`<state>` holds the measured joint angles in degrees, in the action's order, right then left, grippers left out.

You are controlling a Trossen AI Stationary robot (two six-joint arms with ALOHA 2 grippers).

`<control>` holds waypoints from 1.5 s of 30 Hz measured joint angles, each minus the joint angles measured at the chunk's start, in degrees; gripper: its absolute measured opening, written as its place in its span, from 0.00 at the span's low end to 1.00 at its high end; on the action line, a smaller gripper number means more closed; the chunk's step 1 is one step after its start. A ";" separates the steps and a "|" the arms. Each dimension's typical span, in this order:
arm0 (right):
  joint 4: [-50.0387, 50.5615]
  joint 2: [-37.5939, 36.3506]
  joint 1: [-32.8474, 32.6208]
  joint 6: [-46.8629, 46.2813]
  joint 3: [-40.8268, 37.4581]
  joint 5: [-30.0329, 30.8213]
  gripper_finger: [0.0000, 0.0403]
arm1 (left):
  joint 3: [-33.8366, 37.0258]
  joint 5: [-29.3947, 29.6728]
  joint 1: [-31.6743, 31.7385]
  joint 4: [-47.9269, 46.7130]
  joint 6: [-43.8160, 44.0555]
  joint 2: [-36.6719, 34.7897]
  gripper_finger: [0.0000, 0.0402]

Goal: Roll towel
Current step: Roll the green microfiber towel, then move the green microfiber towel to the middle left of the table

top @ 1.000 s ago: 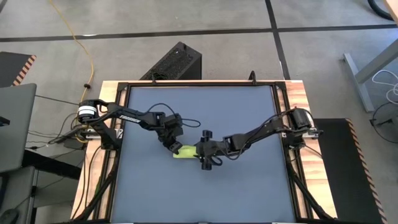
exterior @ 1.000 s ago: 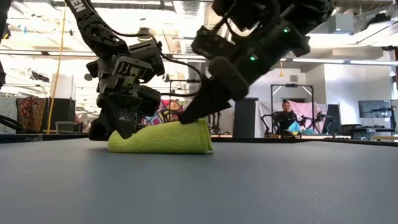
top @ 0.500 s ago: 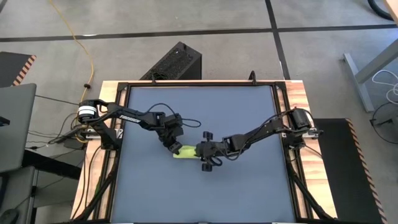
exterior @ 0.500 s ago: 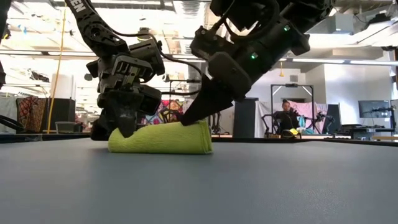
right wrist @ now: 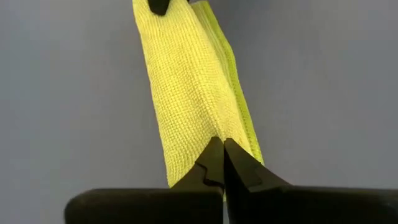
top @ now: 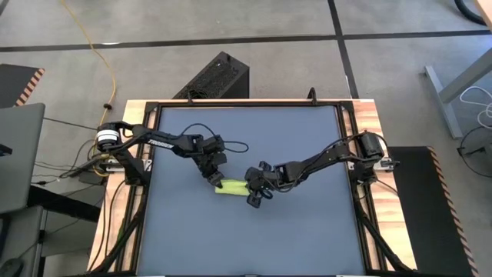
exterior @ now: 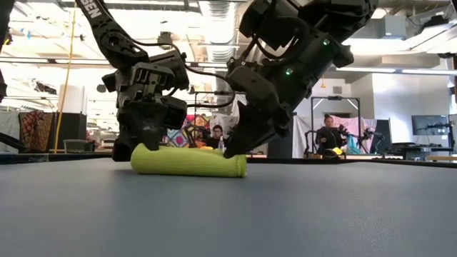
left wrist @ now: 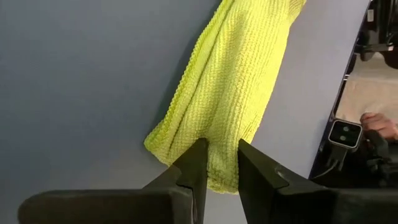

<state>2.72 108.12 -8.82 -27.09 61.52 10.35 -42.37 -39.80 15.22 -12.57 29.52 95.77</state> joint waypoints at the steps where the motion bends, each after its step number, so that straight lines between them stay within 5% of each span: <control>1: 0.06 0.00 0.02 -0.67 0.00 -0.19 0.04 | 0.00 -0.05 0.32 -0.03 -0.24 0.00 0.16; 10: 0.31 0.00 -0.48 -2.93 -0.02 -0.11 0.06 | 0.00 -3.17 2.97 -1.95 -5.96 -0.16 0.19; 19: 0.74 0.00 -0.35 -4.61 -0.17 -0.07 0.06 | 0.05 -1.06 5.82 -18.30 -18.18 -7.49 0.32; 24: 0.57 0.00 -0.19 -4.61 -0.17 0.41 0.06 | 0.07 1.03 4.37 -9.15 -16.57 -16.08 0.33; 28: 0.44 0.00 0.09 -5.81 -0.17 0.48 0.06 | 0.04 9.60 -1.63 3.78 -17.26 -21.72 0.33; 36: 0.44 0.00 0.13 -6.08 -0.17 0.55 0.06 | -0.04 33.68 -17.73 13.17 -42.64 -19.60 0.34; 45: 0.64 0.00 0.84 -6.37 -0.15 0.44 0.07 | -1.55 40.84 -20.46 12.99 -44.51 -6.98 0.42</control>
<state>3.36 108.12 -7.98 -33.46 61.36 10.79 -43.92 1.03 -5.24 0.41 -14.99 88.79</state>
